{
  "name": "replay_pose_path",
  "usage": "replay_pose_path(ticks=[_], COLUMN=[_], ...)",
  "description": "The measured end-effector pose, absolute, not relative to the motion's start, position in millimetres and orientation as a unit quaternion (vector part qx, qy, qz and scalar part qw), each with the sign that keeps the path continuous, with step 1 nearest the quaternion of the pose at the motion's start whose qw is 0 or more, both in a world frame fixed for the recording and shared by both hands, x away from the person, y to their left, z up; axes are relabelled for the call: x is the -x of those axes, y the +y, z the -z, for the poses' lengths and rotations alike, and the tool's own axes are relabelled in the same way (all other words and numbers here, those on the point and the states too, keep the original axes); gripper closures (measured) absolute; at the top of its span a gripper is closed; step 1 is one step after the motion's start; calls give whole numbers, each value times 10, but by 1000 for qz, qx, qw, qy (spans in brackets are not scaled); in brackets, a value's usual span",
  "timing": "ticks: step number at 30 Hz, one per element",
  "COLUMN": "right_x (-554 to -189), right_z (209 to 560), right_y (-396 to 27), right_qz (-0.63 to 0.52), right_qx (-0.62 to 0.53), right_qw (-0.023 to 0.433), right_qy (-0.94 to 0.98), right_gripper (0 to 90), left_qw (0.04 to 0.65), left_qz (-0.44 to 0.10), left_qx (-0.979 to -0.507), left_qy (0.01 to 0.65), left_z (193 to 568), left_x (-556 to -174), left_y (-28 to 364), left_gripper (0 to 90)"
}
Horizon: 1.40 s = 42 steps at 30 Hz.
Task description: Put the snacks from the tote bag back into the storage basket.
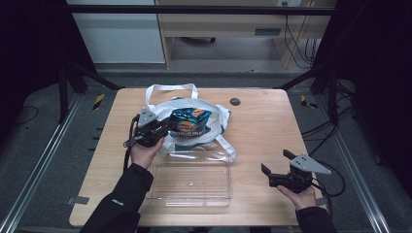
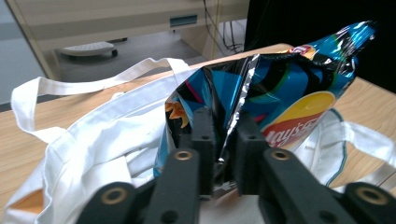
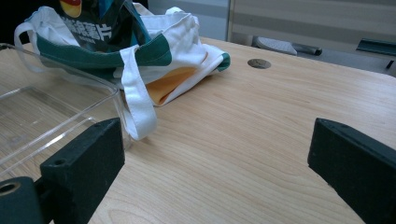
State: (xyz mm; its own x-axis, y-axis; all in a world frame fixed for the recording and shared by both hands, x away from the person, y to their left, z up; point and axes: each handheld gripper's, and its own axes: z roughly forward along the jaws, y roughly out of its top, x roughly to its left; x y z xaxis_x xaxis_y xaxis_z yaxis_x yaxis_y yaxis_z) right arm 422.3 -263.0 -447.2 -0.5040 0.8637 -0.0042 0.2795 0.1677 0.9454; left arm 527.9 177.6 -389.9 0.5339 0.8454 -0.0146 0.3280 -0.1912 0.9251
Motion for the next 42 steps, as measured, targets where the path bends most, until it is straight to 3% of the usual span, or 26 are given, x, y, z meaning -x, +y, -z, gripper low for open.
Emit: replay_pose_path(ticks=[8,42], right_x=[-4229,-4217], right_z=[4483,4481], right_y=[-2644,-2648], right_qz=[-505,-508], right_qx=[-408,-408], right_qw=[287,287], right_qy=[704,702], right_gripper=[42,45], left_qw=[496,576], left_qz=[-258,-245], left_qx=[-722,-692], left_qy=[407,358], left_z=[3871,3412], left_x=[-5206,-4783], left_y=[1747,1694], left_gripper=[883,896])
